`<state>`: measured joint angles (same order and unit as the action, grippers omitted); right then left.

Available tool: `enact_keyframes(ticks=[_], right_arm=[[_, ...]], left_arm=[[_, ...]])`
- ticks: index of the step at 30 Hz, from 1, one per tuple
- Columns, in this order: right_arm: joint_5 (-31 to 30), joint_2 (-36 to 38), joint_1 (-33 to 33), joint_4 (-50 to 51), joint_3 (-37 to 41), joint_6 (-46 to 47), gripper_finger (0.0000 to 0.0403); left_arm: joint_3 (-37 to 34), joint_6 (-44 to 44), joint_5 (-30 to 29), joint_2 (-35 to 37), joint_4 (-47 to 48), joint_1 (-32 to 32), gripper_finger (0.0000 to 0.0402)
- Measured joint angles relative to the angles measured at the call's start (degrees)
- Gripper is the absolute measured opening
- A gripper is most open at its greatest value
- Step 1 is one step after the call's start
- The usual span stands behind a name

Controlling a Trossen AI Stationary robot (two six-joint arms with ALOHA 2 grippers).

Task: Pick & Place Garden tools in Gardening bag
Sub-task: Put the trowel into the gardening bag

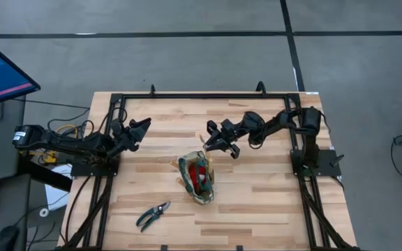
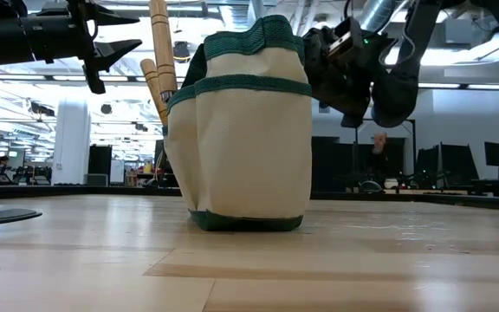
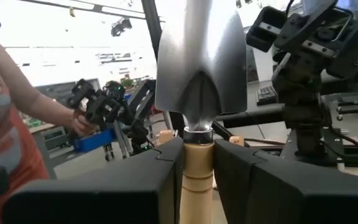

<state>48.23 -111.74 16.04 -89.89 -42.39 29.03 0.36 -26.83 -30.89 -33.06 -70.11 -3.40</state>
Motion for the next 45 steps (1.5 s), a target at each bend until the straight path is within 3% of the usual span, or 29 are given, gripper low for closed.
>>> enact_keyframes(ticks=[25, 45], right_arm=[[2.5, -0.8, -0.6, 0.0, -0.1, -7.1, 0.0056], [5.8, -5.7, -0.5, 0.0, -4.1, -4.2, 0.0056]], left_arm=[[0.0, 0.0, -0.9, 0.0, 0.2, 0.0, 0.0166], [0.0, 0.0, -1.0, 0.0, 0.2, 0.0, 0.0166]])
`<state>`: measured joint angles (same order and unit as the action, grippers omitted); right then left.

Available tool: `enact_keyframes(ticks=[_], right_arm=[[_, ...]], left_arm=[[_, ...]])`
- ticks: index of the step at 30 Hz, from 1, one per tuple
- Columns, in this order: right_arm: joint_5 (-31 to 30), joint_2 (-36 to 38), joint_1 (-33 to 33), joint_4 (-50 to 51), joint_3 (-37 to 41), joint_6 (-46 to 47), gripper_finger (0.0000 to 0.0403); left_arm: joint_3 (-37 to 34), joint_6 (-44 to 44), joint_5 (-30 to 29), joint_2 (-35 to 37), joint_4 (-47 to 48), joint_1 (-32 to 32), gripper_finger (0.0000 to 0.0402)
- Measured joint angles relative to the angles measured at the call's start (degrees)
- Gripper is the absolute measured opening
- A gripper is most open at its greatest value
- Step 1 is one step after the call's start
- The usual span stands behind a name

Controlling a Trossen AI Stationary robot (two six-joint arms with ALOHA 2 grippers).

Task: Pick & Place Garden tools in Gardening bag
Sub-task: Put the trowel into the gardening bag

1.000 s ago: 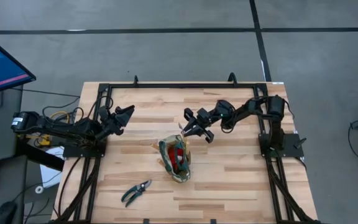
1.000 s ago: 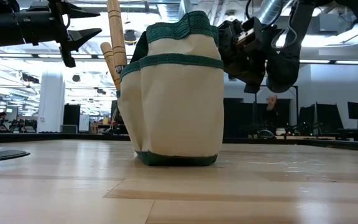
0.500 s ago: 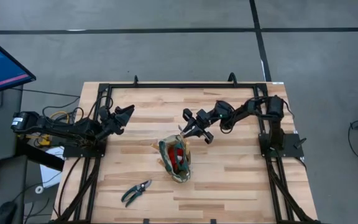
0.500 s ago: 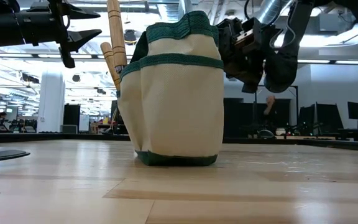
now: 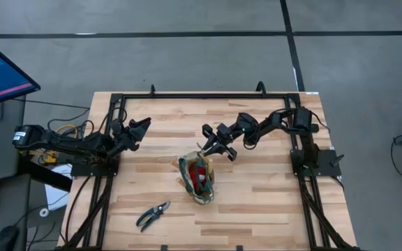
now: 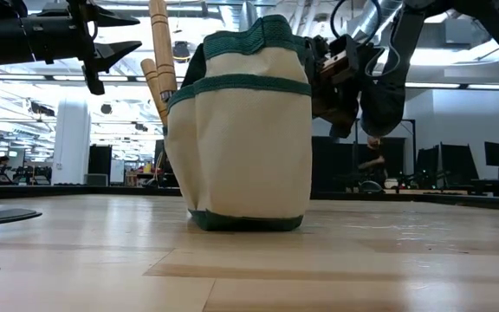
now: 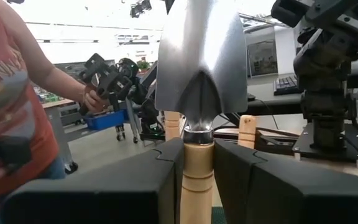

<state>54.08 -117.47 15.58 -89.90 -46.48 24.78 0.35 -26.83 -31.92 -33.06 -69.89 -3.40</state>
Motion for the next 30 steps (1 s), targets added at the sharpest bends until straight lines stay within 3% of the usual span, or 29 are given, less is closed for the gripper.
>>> enact_keyframes(ticks=[22, 30], right_arm=[[0.8, 0.0, -0.2, 10.3, 0.0, -7.4, 0.0057], [1.7, 0.0, 0.9, 10.4, 0.0, -3.4, 0.0094]], left_arm=[[0.0, 0.0, 0.0, 0.0, 0.0, 0.0, 0.0166], [0.0, 0.0, 0.0, 0.0, 0.0, 0.0, 0.0166]])
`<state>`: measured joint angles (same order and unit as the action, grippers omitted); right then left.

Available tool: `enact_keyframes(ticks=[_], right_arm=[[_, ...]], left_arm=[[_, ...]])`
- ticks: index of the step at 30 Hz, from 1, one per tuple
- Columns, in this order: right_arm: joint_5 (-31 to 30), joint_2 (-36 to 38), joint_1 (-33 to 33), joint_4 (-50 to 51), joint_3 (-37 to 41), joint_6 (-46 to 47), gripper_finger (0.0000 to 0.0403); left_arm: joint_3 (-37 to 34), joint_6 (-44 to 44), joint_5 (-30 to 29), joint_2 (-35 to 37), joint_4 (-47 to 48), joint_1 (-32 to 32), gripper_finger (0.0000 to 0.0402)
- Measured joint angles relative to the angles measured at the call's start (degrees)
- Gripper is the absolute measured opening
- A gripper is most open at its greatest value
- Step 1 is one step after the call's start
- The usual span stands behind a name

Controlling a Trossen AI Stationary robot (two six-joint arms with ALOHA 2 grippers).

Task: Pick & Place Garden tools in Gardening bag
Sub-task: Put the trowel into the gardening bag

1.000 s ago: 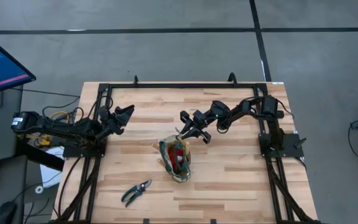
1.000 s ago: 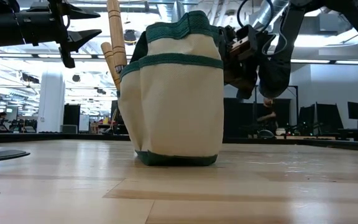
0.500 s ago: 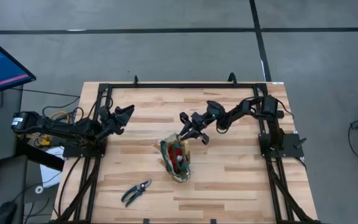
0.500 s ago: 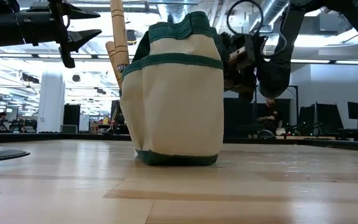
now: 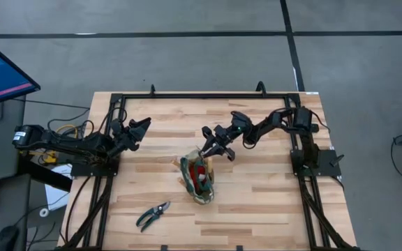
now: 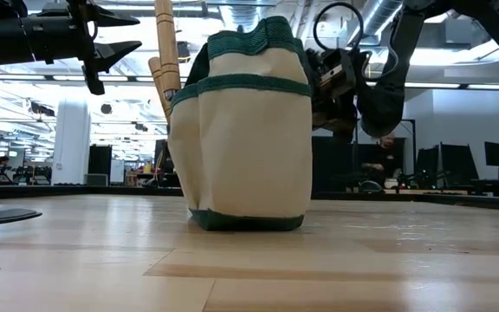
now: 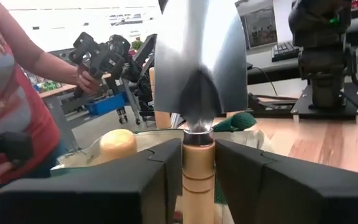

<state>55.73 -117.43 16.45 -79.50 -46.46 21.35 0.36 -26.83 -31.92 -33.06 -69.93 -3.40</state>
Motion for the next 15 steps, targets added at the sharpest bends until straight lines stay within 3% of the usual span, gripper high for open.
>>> enact_keyframes(ticks=[15], right_arm=[[1.7, 0.9, 0.7, 0.3, 0.0, 0.8, 0.0175]], left_arm=[[0.0, 0.0, 0.0, 0.0, 0.0, 0.0, 0.0166]])
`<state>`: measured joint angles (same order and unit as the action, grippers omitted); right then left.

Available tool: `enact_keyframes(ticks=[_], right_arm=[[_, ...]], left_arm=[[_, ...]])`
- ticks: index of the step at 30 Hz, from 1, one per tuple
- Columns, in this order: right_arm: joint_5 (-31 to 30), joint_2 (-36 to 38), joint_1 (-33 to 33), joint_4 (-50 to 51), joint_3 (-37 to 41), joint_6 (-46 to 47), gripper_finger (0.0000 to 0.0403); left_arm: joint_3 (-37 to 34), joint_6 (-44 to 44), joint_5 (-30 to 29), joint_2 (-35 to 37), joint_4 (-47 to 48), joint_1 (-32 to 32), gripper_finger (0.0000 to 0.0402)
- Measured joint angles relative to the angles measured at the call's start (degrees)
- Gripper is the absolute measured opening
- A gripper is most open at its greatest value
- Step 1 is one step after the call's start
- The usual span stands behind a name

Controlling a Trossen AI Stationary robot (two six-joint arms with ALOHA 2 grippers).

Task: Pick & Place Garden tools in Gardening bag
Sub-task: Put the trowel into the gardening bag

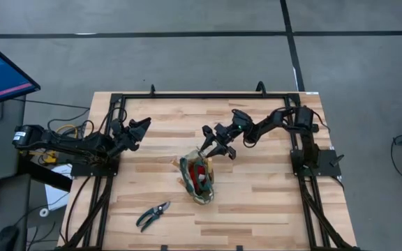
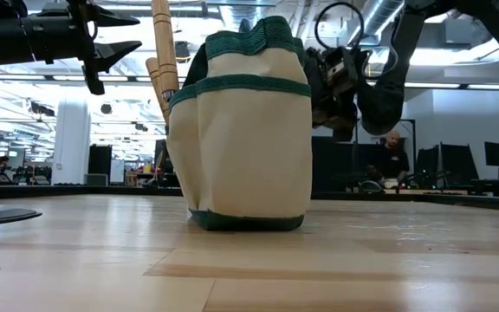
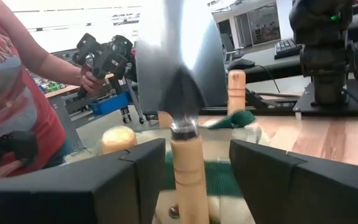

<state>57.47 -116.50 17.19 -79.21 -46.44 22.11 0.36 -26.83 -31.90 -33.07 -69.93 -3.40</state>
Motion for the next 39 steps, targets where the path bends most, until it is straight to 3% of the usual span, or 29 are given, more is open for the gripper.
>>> enact_keyframes(ticks=[5, 12, 21, 27, 39], right_arm=[[0.1, 2.4, 0.0, 2.8, 0.0, -0.6, 0.0191], [-2.4, 4.9, -1.6, 13.3, 0.0, -9.0, 0.0186], [-3.6, 5.2, -2.5, 16.3, -2.5, -10.3, 0.0142], [-2.8, 5.2, -2.5, 16.2, -2.7, -12.1, 0.0053], [-5.2, 5.3, -3.1, 16.1, 0.3, -17.3, 0.0055]], left_arm=[[0.0, 0.0, 0.0, 0.0, 0.0, 0.0, 0.0166], [0.0, 0.0, 0.0, 0.0, 0.0, 0.0, 0.0166], [0.0, 0.0, 0.0, 0.0, 0.1, 0.0, 0.0166], [0.0, 0.0, 0.5, 0.0, 0.4, 0.0, 0.0166], [0.0, 0.0, 0.6, 0.0, 0.5, 0.0, 0.0166]])
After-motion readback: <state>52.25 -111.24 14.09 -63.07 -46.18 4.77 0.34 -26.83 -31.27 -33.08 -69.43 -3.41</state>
